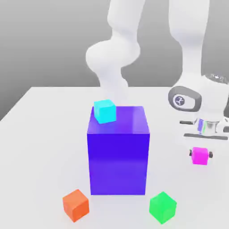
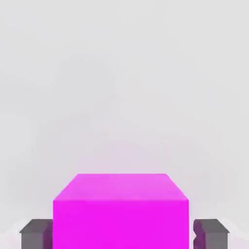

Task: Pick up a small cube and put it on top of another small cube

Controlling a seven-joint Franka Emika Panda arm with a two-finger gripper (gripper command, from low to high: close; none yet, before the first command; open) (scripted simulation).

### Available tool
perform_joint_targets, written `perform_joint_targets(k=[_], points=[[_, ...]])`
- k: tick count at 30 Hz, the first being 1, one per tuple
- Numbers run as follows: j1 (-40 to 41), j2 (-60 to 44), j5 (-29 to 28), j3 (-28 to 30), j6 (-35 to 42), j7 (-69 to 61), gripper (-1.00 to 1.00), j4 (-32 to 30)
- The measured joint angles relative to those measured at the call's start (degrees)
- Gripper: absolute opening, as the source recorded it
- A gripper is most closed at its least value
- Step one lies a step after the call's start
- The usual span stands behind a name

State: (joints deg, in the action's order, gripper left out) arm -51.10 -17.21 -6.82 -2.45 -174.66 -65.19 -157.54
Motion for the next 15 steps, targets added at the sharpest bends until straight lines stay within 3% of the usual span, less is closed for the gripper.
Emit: perform_joint_targets(k=[3,10,15], points=[[-0.04,0.02,0.07,0.02,0.04,-0.05,-1.00,0.00],[2.15,12.52,5.25,-3.23,10.16,-3.51,-1.00,-2.36],[4.92,13.69,6.12,-0.57,13.13,6.92,-1.00,-0.63]])
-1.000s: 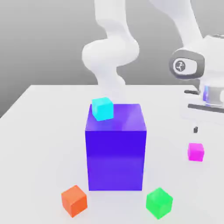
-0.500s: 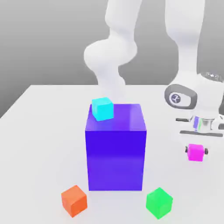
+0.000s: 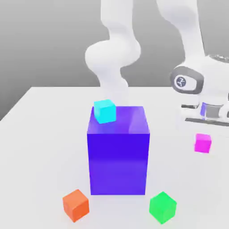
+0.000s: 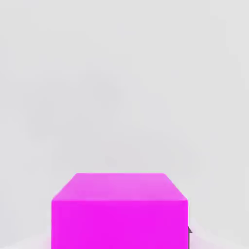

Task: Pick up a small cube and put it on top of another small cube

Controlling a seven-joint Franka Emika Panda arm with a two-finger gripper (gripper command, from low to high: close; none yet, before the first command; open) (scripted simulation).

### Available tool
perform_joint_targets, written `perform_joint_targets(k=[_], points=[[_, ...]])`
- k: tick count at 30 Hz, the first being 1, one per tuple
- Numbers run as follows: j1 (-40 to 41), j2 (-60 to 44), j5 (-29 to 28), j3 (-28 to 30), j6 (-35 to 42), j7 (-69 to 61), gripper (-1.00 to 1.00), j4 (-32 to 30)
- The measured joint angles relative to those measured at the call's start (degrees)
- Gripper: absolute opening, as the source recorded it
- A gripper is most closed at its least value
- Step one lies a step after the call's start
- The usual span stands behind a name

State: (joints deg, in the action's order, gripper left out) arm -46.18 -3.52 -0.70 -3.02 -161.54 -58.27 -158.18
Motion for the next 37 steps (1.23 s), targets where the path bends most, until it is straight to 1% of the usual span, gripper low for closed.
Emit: perform_joint_targets(k=[28,30,33,34,37], points=[[15.11,-1.71,3.21,16.52,11.62,70.54,-1.00,13.24],[15.53,-4.07,4.58,16.59,9.91,71.94,-1.00,13.81],[16.63,-9.85,7.85,15.04,4.79,70.28,-1.00,14.30],[17.08,-11.41,8.68,14.44,3.38,69.73,1.00,14.41],[17.08,-11.41,8.68,14.44,3.38,69.73,1.00,14.41]])
